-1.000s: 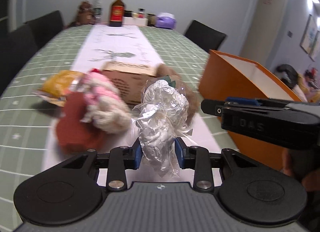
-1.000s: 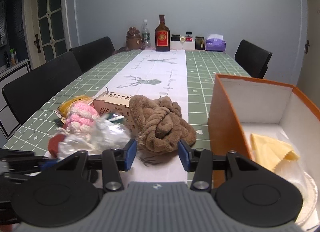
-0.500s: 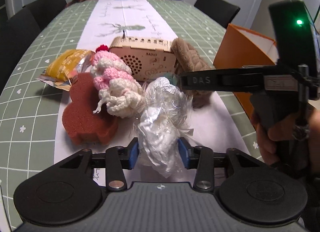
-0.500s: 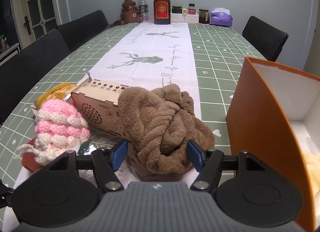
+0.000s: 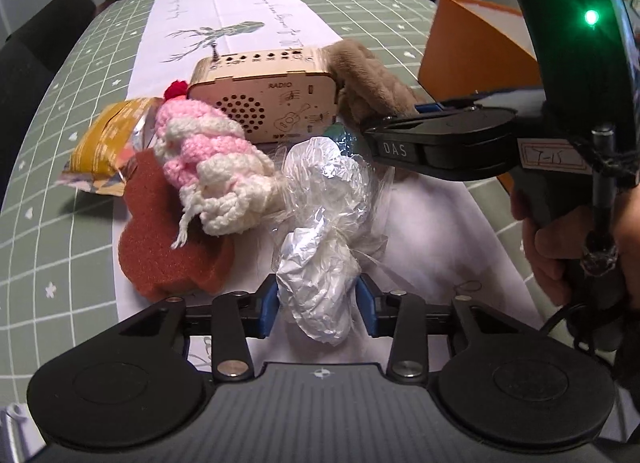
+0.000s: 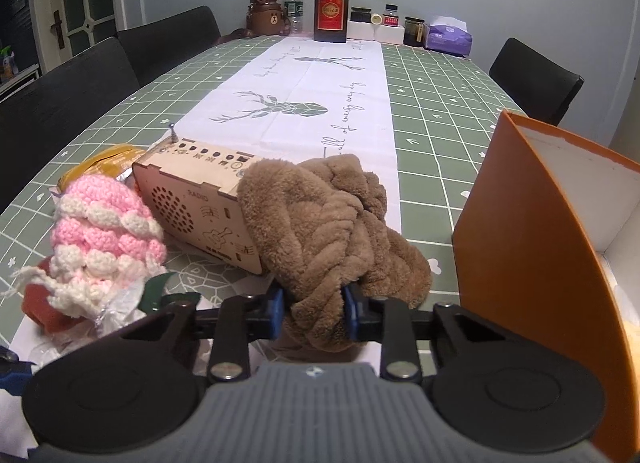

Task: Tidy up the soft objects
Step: 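Grasp the plastic-wrapped white bundle with the left tool while the right tool grasps the brown towel, then carry the white bundle and brown towel with both tools over the orange box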

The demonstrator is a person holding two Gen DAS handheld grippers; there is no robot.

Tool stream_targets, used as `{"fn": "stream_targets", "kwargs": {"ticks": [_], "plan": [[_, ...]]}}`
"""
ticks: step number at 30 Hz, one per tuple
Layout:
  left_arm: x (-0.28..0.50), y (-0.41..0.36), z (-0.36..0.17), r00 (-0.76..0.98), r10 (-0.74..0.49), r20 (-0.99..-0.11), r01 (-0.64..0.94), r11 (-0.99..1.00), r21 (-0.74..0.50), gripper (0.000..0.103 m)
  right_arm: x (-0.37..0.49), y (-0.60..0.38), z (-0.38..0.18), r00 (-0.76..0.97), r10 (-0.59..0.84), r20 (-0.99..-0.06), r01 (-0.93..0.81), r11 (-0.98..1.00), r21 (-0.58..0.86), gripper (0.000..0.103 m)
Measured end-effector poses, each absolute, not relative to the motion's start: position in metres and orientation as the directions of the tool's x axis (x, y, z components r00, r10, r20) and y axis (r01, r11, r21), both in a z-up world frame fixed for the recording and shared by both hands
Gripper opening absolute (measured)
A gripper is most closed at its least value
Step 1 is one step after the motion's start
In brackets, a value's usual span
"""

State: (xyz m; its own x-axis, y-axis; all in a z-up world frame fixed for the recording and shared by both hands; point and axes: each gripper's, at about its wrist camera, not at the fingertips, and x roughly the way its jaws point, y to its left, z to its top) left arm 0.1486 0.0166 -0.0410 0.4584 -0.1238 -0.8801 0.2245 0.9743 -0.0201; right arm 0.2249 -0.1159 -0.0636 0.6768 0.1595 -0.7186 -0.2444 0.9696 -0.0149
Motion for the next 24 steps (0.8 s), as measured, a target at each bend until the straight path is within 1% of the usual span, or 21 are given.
{"fn": "stream_targets", "kwargs": {"ticks": [6, 9, 12, 17, 20, 24], "plan": [[0.156, 0.009, -0.035, 0.391, -0.087, -0.916, 0.288, 0.957, 0.032, 0.035, 0.213, -0.118, -0.048, 0.679, 0.171, -0.714, -0.275, 0.961, -0.032, 0.025], [0.160, 0.008, -0.031, 0.326, -0.077, -0.942, 0.317, 0.948, 0.032, 0.034, 0.207, -0.121, -0.039, 0.676, 0.183, -0.713, -0.299, 0.953, -0.040, 0.024], [0.158, 0.003, -0.027, 0.290, -0.034, -0.956, 0.358, 0.931, 0.075, 0.034, 0.201, -0.125, -0.030, 0.674, 0.200, -0.711, -0.318, 0.947, -0.036, 0.024], [0.154, -0.005, -0.030, 0.193, -0.011, -0.981, 0.404, 0.912, 0.069, 0.034, 0.187, -0.134, -0.013, 0.668, 0.226, -0.709, -0.348, 0.937, -0.029, 0.024], [0.149, -0.008, -0.027, 0.165, -0.014, -0.986, 0.426, 0.903, 0.058, 0.034, 0.175, -0.140, 0.000, 0.656, 0.261, -0.708, -0.384, 0.923, -0.016, 0.024], [0.139, -0.013, -0.018, 0.152, 0.005, -0.988, 0.439, 0.895, 0.072, 0.033, 0.159, -0.147, 0.020, 0.650, 0.282, -0.705, -0.430, 0.902, -0.036, 0.024]]}}
